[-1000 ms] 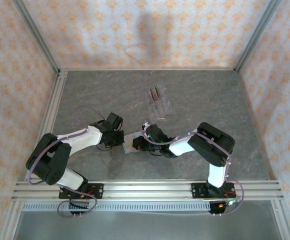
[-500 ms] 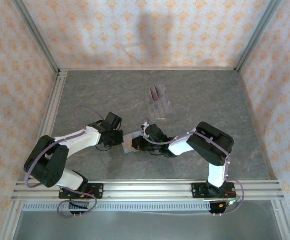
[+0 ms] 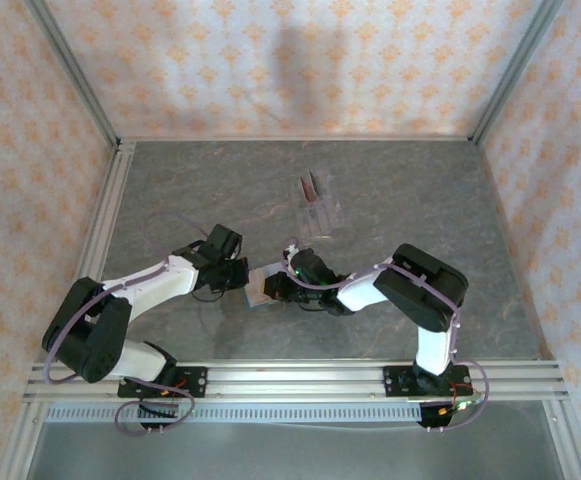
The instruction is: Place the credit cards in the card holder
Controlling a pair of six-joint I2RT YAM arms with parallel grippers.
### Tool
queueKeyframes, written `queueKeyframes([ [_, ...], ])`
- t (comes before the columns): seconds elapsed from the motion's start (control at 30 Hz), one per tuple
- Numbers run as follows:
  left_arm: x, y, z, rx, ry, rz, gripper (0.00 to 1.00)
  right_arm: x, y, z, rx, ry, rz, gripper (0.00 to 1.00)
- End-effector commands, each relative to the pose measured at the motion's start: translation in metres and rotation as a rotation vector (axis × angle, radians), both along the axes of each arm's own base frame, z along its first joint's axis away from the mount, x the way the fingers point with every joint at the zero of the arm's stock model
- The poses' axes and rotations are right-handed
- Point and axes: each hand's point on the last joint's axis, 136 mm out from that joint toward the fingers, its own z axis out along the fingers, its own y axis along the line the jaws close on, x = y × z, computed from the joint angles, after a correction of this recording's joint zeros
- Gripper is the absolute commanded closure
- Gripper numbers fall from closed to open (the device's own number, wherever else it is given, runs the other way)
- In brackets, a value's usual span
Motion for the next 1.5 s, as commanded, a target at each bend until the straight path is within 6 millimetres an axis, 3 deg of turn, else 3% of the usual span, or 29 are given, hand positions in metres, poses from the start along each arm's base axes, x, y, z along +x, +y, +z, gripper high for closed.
queueKeyframes([
  [0.0, 0.001, -0.006, -0.003, -0.035, -0.001, -0.004, 1.00, -0.012, -0.017, -0.035, -0.121, 0.061, -0.009, 1.00],
  [0.43, 0.000, -0.009, -0.025, 0.015, 0.065, -0.011, 1.00, -0.013, -0.015, -0.036, -0.118, 0.064, 0.000, 1.00],
  [0.57, -0.003, -0.006, -0.031, 0.035, 0.085, -0.011, 1.00, -0.014, -0.013, -0.034, -0.110, 0.063, 0.009, 0.95],
  [0.77, -0.007, -0.002, -0.035, 0.054, 0.099, -0.009, 1.00, -0.012, -0.011, -0.019, -0.112, 0.038, 0.026, 0.78],
  [0.97, -0.008, -0.001, -0.034, 0.062, 0.097, -0.010, 1.00, -0.008, -0.009, 0.010, -0.141, -0.023, 0.059, 0.65],
  [1.27, -0.009, -0.002, -0.033, 0.063, 0.099, -0.018, 1.00, 0.009, -0.038, 0.039, -0.331, -0.128, 0.017, 0.61],
  [1.47, -0.009, -0.003, -0.030, 0.055, 0.091, -0.022, 1.00, 0.027, -0.049, 0.046, -0.438, -0.174, 0.027, 0.65],
])
